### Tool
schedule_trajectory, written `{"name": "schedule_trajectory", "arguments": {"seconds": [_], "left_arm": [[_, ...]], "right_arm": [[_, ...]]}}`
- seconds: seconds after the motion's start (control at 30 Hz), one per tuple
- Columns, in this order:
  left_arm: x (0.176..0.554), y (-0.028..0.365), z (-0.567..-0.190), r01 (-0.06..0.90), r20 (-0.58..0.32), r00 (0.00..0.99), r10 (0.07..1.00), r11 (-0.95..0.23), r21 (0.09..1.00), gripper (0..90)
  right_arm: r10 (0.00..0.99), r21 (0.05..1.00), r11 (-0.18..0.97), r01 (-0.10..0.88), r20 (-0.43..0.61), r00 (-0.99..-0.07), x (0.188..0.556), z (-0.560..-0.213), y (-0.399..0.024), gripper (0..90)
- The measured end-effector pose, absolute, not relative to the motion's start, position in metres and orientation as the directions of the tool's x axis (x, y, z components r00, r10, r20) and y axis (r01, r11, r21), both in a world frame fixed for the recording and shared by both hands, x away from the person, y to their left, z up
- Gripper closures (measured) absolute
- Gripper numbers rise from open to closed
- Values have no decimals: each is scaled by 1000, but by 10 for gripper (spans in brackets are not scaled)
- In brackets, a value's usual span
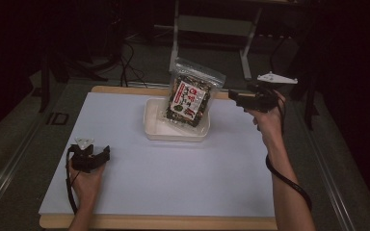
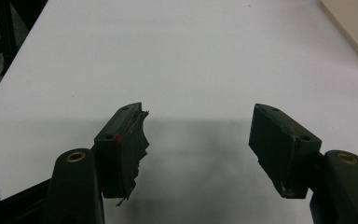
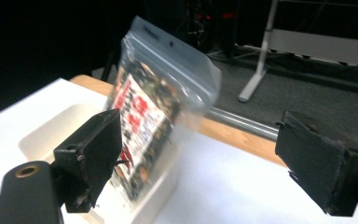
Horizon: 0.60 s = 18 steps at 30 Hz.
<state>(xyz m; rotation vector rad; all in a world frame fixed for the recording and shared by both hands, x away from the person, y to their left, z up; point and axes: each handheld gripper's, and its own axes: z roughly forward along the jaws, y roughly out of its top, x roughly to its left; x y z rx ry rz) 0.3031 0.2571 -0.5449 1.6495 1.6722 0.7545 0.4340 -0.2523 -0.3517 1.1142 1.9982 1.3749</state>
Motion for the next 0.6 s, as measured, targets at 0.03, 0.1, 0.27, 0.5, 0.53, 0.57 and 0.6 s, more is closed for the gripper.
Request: {"name": "schedule_trajectory", "arguments": {"seconds": [0.03,0.1,0.27,0.5,0.53,0.57,0.6], "left_arm": [[303,257,-545,613,-66,11,998,45,789,357],[303,258,-545,609,-71,6,997,53,791,357],[301,260,-544,606,-76,1,997,60,793,357],[301,258,-544,606,-75,3,997,58,793,357],[301,258,-544,606,-75,3,997,58,793,357],[301,258,-544,606,-75,3,997,58,793,357],[299,261,-540,602,-74,8,997,54,797,354]], "right_arm": [[835,915,176,362,56,-548,430,-354,-257,143],[842,912,186,367,45,-538,425,-357,-263,115],[890,896,210,390,-11,-455,412,-377,-283,102],[936,884,93,458,80,-344,405,-413,-321,102],[936,884,93,458,80,-344,405,-413,-321,102],[942,882,67,465,98,-321,402,-419,-328,102],[949,879,0,476,149,-276,395,-433,-350,102]]}}
